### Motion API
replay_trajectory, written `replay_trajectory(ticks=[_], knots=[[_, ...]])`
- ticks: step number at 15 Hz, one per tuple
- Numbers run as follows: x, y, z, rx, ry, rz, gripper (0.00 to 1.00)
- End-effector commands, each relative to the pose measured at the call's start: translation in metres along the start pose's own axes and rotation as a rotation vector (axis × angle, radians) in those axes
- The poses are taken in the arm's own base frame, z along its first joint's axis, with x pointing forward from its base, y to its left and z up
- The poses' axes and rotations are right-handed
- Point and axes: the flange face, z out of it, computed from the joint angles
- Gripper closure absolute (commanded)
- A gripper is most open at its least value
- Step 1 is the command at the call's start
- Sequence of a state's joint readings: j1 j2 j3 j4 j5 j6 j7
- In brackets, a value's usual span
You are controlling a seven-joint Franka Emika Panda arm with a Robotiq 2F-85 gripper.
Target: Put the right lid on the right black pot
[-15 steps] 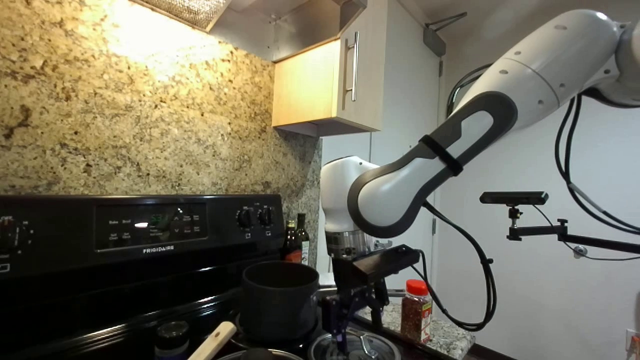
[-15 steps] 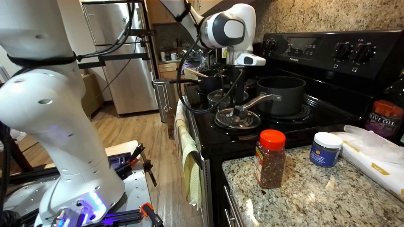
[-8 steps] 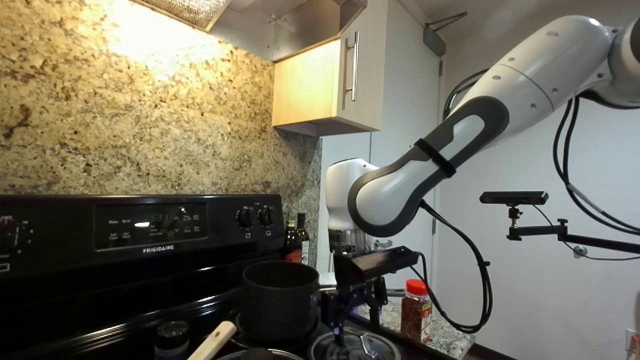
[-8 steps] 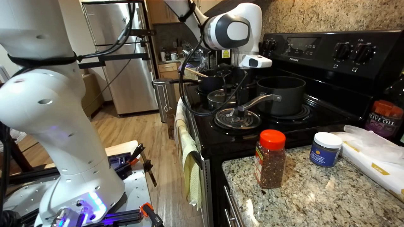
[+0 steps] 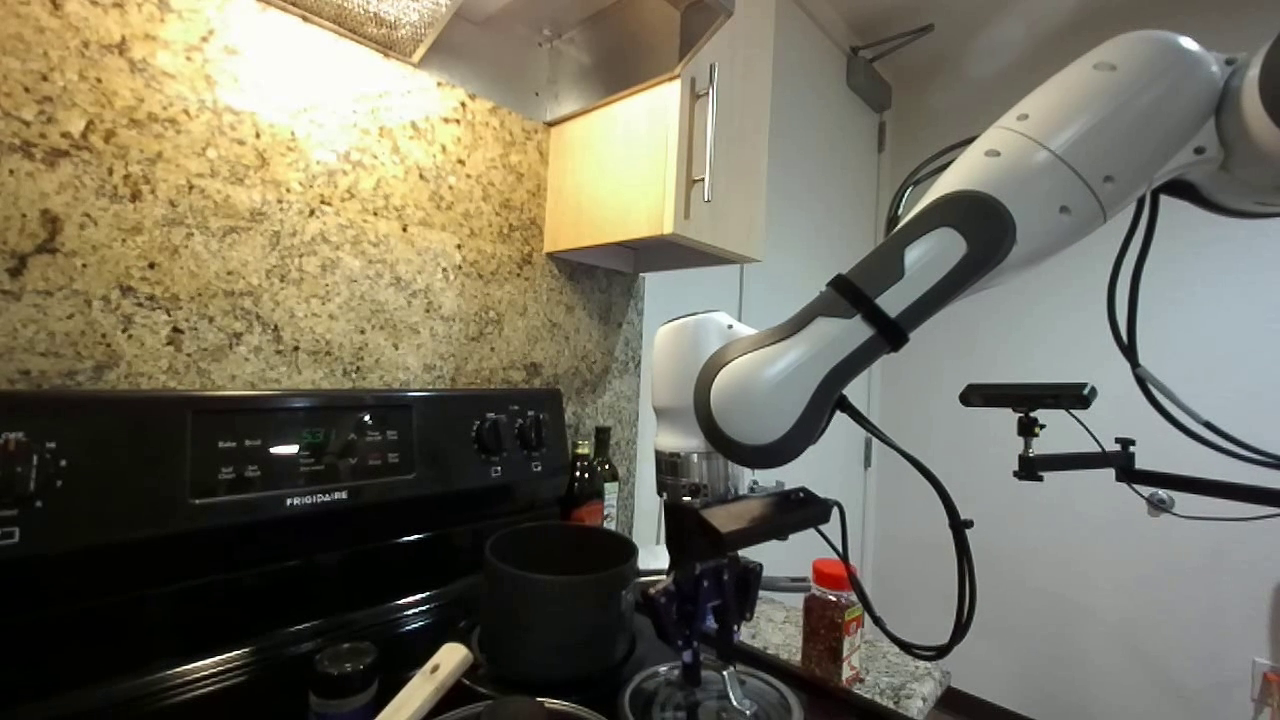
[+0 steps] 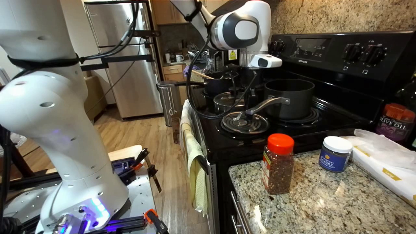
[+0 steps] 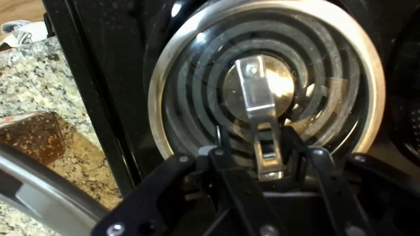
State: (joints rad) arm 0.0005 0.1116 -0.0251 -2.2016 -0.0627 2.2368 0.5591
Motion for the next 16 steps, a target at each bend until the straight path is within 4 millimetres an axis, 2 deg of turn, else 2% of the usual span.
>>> replay_trajectory(ticks=[1, 2, 4, 5, 10, 16], knots=[[-0.001, -0.005, 0.003, 0.008, 0.000, -0.032, 0.86], [-0.002, -0.006, 0.002, 0.006, -0.001, -0.031, 0.93], [-0.007, -0.005, -0.004, 0.001, -0.006, -0.030, 0.98], [-0.009, -0.004, -0.007, 0.008, -0.006, -0.033, 0.93], [-0.031, 0.004, -0.024, 0.003, -0.018, -0.049, 0.93], [-0.078, 0.013, -0.039, -0.038, -0.062, -0.105, 0.93]])
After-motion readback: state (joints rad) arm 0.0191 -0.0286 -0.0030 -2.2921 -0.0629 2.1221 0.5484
